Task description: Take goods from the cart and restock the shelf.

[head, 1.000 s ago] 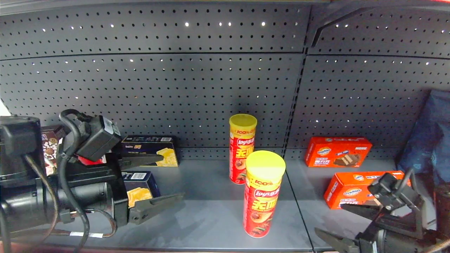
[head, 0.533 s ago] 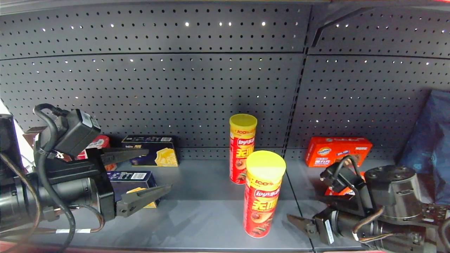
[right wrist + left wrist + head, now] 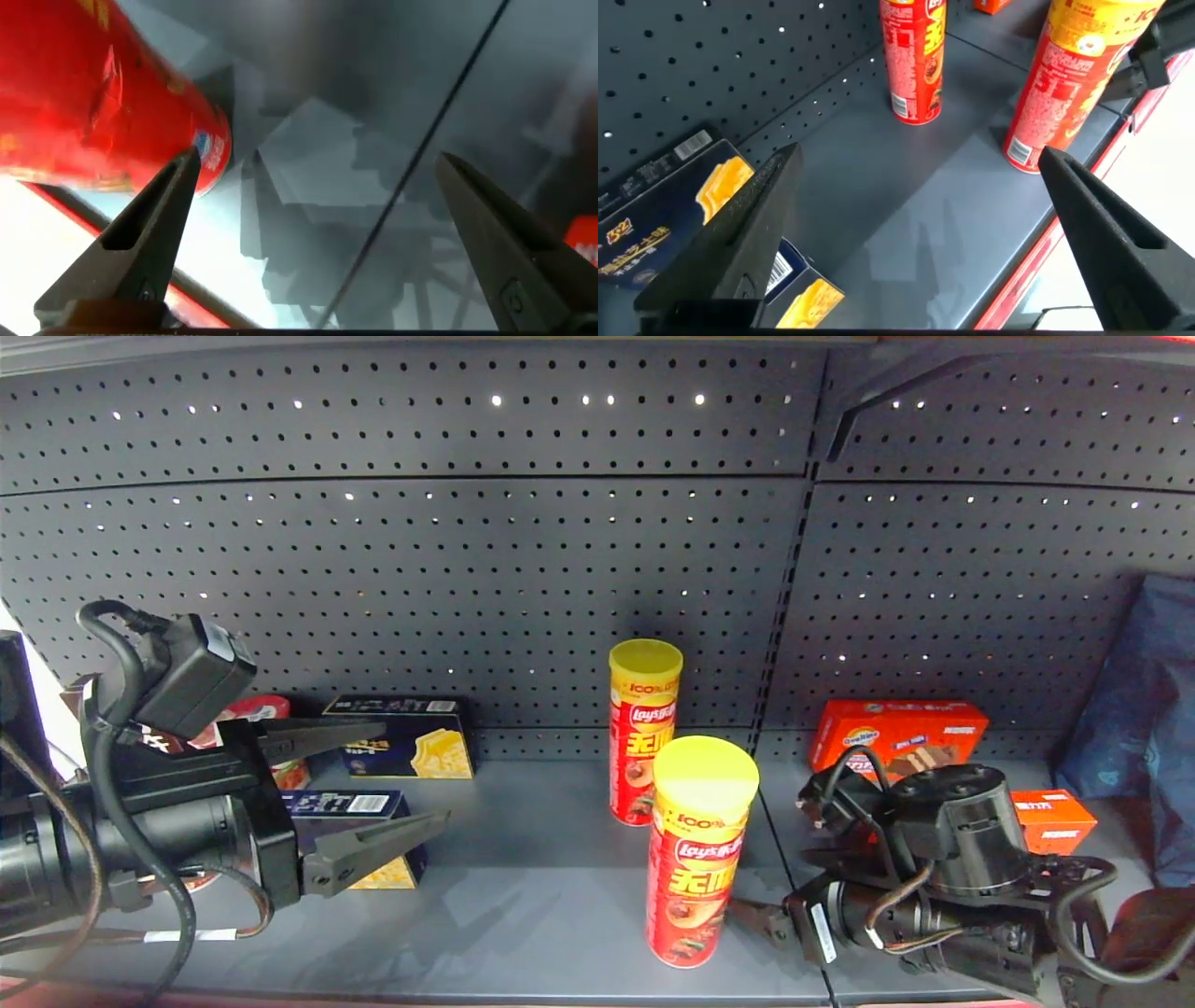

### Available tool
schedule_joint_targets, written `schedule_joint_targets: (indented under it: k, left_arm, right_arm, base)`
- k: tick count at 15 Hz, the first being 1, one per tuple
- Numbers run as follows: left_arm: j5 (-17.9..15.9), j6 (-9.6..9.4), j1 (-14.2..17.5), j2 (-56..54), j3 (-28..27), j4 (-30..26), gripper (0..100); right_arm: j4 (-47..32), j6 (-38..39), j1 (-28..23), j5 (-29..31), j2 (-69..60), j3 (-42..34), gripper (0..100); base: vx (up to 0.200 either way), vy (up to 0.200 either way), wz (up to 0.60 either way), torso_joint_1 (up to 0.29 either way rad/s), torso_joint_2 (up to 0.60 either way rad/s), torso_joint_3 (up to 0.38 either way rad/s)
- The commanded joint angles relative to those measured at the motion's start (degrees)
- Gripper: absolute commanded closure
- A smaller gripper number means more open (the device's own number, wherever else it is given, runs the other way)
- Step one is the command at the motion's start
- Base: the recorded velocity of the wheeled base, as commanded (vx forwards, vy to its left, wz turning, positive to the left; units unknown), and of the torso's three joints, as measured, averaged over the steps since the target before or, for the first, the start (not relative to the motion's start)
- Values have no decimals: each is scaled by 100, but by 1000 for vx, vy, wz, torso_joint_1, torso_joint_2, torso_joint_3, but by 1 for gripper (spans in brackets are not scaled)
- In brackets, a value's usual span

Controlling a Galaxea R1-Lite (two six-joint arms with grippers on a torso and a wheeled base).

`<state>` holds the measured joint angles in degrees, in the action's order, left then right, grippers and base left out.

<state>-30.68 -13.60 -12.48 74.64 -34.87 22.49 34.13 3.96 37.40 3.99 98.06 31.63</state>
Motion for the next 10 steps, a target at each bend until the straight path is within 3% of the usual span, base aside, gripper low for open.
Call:
schedule_joint_targets:
  k: [1,10]
  left_arm:
    - [1,-2,0,77,-12,10,0]
    - [-8,-2,9,77,6,1,0]
  right_arm:
    - [14,-1,66,-3,169,185,0]
    - [23,34,250,6,416,431,0]
  base:
    - [0,0,0,0,0,0]
    - [0,0,0,0,0,0]
